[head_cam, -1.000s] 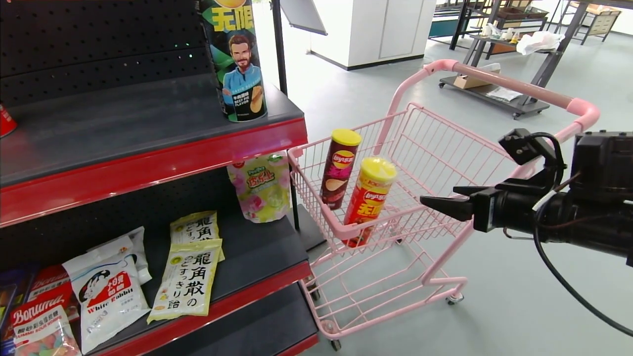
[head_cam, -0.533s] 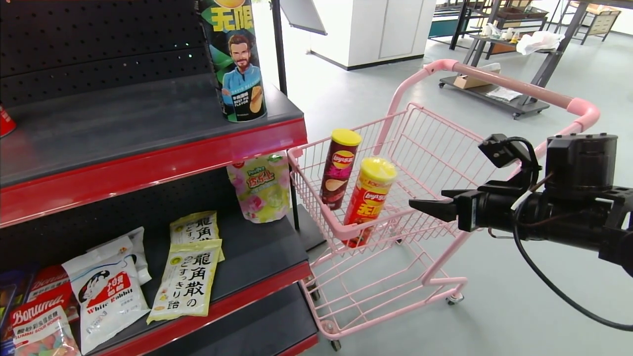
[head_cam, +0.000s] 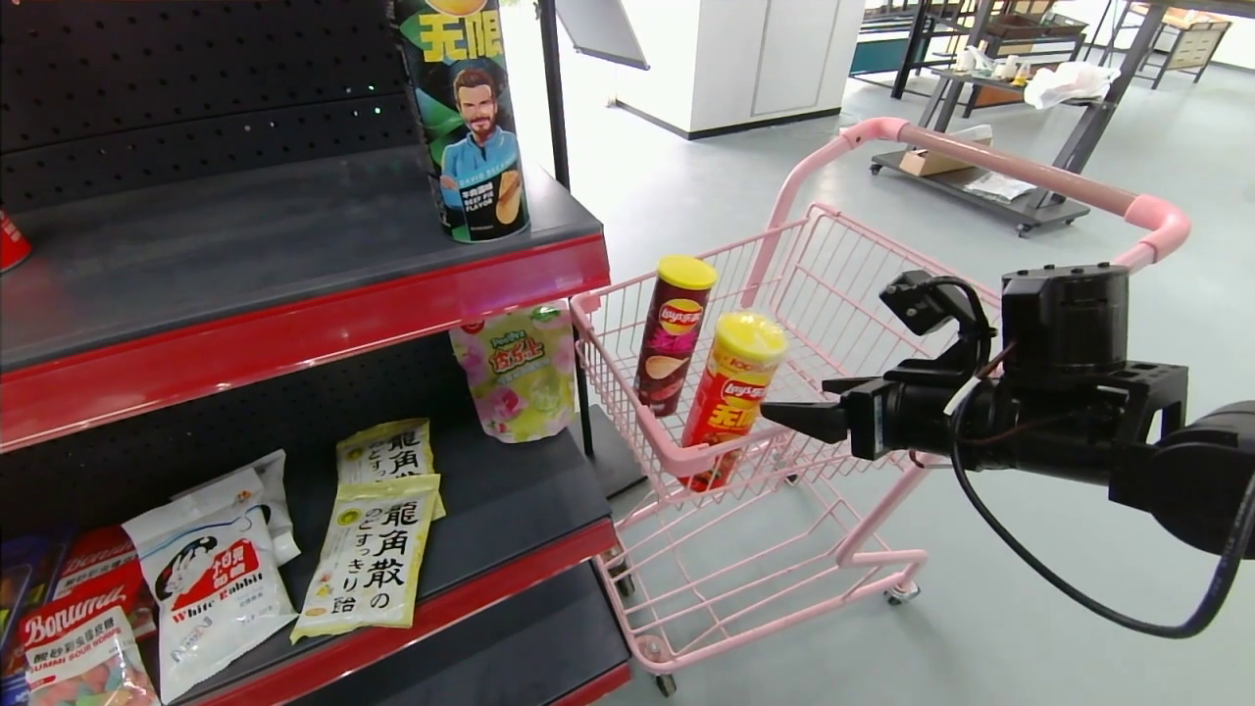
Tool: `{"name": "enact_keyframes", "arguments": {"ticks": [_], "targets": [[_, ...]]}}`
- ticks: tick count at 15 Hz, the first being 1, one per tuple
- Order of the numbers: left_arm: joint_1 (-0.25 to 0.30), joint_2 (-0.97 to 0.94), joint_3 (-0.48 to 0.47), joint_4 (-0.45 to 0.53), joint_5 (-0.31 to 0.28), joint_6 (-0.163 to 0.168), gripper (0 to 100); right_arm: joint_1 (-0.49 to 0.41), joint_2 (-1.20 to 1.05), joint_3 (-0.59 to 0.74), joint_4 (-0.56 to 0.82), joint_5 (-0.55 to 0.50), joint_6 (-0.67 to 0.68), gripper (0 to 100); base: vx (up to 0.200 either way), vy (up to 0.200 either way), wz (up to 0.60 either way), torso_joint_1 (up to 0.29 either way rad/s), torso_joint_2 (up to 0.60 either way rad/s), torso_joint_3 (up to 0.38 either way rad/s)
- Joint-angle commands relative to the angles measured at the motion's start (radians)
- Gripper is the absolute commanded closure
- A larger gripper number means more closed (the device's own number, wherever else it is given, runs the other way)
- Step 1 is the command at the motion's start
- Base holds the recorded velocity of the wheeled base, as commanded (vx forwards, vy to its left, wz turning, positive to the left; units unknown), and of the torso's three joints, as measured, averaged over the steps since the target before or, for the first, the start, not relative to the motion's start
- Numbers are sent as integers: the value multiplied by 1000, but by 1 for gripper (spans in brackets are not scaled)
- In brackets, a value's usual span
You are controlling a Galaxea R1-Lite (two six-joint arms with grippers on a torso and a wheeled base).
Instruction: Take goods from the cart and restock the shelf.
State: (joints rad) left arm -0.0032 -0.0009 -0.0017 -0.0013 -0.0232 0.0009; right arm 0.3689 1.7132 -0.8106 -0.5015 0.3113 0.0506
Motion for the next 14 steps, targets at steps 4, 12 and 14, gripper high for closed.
{"name": "enact_keyframes", "arguments": {"ticks": [4,12,14], "targets": [[0,1,0,0,0,-1,0,11,20,-2,0,0,-2,0,0,0,0,0,0,0],[0,1,0,0,0,1,0,27,135,-117,-2,-4,-2,0,0,0,0,0,0,0],[0,1,0,0,0,1,0,28,181,-170,-2,-23,-2,0,0,0,0,0,0,0]]}}
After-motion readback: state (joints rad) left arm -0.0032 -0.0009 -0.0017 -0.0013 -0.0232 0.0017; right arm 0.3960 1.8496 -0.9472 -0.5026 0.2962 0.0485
